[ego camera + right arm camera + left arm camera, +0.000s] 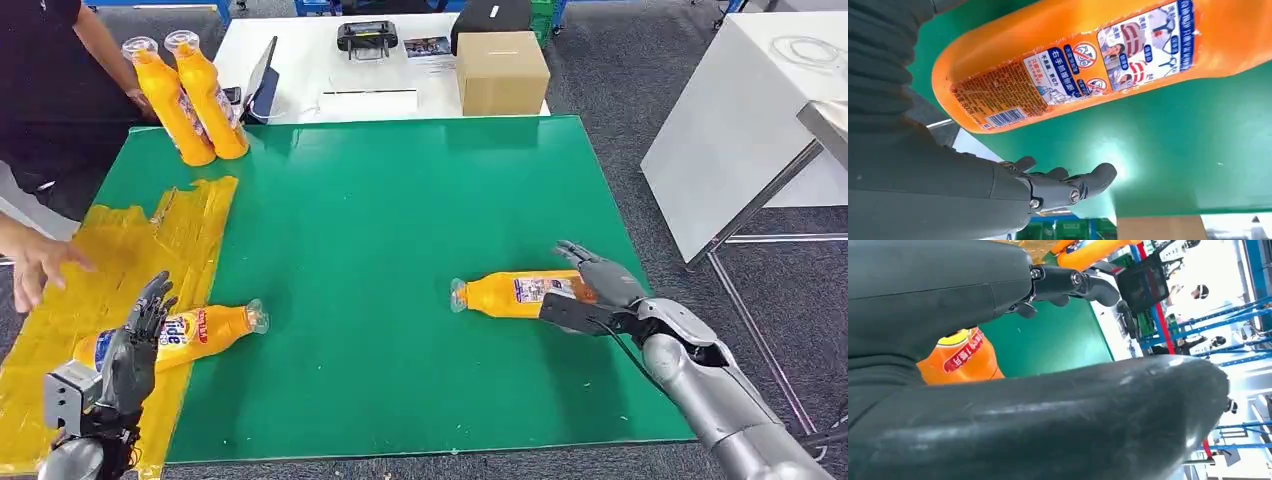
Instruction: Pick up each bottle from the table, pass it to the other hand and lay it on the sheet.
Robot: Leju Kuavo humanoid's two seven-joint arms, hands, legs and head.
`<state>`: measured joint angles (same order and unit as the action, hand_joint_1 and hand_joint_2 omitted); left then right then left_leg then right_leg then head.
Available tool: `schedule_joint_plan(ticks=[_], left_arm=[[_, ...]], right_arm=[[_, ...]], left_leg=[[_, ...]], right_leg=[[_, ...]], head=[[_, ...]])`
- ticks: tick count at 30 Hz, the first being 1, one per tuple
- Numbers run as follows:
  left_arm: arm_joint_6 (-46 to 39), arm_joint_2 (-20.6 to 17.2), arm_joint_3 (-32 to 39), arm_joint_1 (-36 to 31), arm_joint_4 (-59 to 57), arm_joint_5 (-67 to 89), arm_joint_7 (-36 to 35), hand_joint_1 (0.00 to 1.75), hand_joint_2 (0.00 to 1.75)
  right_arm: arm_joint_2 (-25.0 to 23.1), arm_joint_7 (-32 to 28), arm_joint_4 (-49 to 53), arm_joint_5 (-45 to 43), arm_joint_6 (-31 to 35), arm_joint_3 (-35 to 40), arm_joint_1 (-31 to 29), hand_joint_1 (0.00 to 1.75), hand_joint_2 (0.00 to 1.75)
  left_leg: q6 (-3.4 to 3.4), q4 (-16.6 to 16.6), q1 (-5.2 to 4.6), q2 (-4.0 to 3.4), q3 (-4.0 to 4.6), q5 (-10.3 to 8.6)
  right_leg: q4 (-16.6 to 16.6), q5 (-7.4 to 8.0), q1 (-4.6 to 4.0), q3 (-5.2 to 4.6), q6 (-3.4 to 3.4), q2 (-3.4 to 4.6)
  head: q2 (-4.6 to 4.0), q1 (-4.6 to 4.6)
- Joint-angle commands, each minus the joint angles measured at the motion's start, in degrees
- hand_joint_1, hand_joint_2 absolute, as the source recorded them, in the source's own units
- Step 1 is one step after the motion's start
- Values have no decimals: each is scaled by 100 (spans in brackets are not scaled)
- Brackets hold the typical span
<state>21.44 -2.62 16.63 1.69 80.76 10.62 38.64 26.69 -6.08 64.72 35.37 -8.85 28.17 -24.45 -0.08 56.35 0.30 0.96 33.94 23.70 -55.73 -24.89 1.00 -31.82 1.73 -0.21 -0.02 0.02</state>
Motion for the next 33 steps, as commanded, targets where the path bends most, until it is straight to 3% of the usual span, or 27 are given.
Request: schedule_joint_plan(ticks=[1,9,10,11,26,30,33], left_arm=[[79,92,14,-359,-373,-88,-48,0,0],[217,57,-180,-783,-844,-374,-78,0,0],[217,57,-180,-783,-844,-374,-78,0,0],[228,43,-197,-828,-909,-405,-81,0,0],[160,30,-236,-944,-1013,-480,-97,0,0],[193,56,-192,-872,-951,-569,-217,0,0],[369,186,-84,-805,-758,-1010,-571,0,0]], right_arm=[[-295,25,-1473,108,-316,611,-917,0,175],[-53,-113,-2468,118,-1142,1740,-1501,0,175],[-53,-113,-2468,118,-1142,1740,-1501,127,175],[-37,-141,-2518,33,-1235,1817,-1493,175,175],[-48,-91,-2591,-437,-1110,2088,-1466,175,175],[-370,-249,-2478,-928,-573,1626,-1219,175,175],[-1042,-798,-1811,-1607,278,605,-713,175,175]], left_leg=[[0,-1,4,-18,-18,7],[2,-1,4,-5,-19,3],[2,-2,3,-1,-19,2],[2,-2,2,-2,-13,0],[1,-2,8,-2,-27,2],[1,-2,6,-6,-26,1],[-1,-6,12,-24,-36,5]], right_leg=[[6,0,-6,17,-7,13],[9,-2,-6,20,-7,-1],[9,-3,-4,21,-6,-4],[8,-1,-3,13,-4,-2],[15,-2,-9,29,-8,-6],[13,-1,-7,25,-5,1],[20,3,-14,33,-9,18]], head=[[0,2],[0,2],[0,2],[0,2],[0,2],[0,4],[0,4]])
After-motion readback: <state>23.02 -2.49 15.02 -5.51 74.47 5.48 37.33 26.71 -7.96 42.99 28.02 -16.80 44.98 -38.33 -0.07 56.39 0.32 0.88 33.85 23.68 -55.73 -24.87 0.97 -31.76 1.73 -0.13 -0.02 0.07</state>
